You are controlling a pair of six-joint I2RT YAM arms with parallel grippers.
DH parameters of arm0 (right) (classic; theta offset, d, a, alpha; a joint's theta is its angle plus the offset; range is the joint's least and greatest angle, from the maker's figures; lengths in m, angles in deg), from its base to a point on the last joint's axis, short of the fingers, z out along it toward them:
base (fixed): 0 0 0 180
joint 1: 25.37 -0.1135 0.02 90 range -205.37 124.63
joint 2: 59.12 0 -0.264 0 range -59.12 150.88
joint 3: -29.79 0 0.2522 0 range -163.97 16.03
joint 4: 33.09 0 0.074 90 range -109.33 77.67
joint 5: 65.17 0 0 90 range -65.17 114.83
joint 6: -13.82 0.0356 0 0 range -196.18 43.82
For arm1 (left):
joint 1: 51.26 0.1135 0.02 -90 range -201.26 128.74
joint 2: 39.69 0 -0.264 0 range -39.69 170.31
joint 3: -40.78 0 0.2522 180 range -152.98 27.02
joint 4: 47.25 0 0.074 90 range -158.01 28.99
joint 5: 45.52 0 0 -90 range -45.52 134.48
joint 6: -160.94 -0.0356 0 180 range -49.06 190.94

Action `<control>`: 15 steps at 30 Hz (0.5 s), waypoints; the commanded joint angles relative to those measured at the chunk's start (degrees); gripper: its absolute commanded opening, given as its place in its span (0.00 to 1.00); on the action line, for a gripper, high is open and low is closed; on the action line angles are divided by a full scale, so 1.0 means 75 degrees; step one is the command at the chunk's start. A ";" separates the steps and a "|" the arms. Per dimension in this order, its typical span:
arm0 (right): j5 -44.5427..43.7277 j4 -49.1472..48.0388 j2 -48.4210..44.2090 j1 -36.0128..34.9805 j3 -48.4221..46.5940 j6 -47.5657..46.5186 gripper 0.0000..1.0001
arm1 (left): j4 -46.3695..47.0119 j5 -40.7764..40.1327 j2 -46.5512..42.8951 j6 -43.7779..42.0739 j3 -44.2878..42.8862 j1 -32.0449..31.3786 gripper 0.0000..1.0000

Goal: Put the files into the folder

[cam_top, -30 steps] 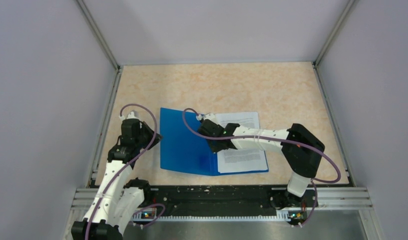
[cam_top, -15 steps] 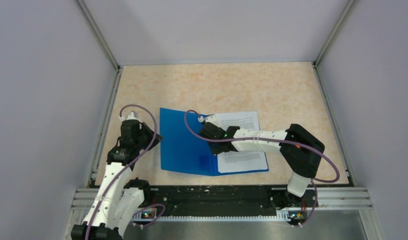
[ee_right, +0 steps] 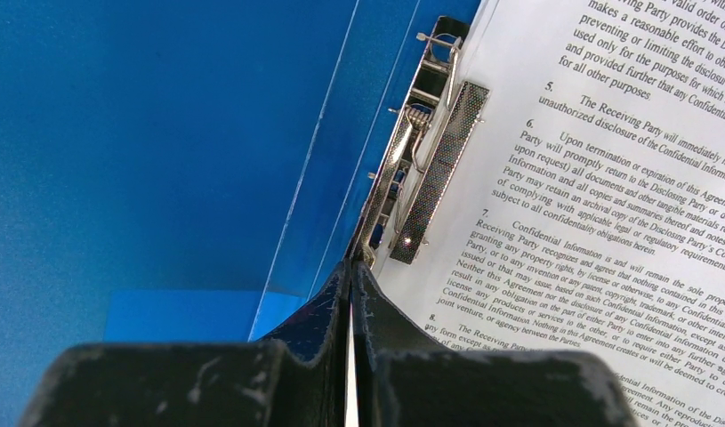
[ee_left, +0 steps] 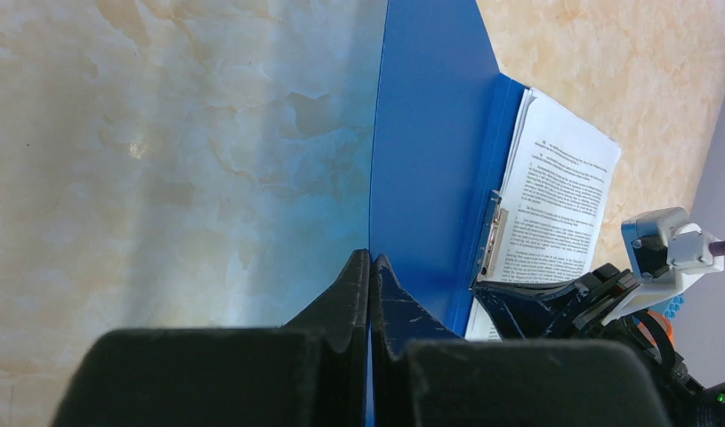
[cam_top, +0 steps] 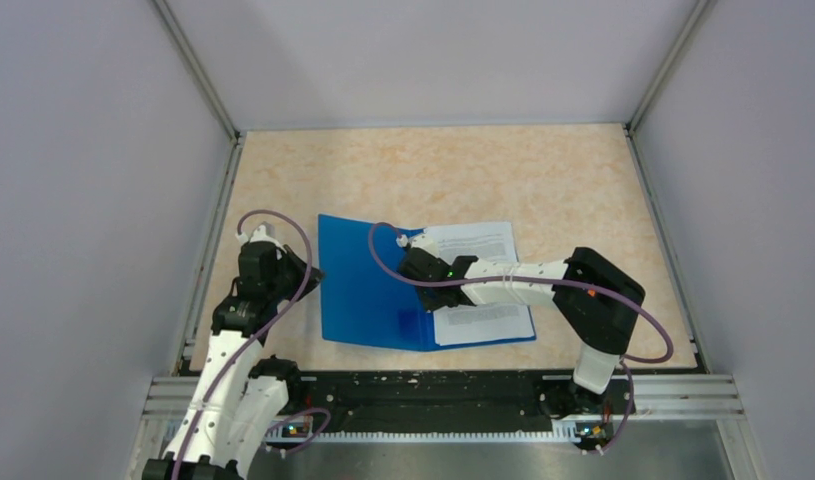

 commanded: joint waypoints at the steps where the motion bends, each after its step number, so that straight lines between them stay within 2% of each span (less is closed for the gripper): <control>1: 0.0423 0.0483 0.0514 -0.0019 0.0364 0.0034 0.00 | 0.0205 -0.0113 -0.0155 -0.0039 0.0065 0.0023 0.00; 15: 0.0817 0.0231 0.0392 0.0105 -0.0316 -0.0008 0.00 | 0.0239 -0.0007 -0.0221 0.0014 0.0098 -0.0037 0.00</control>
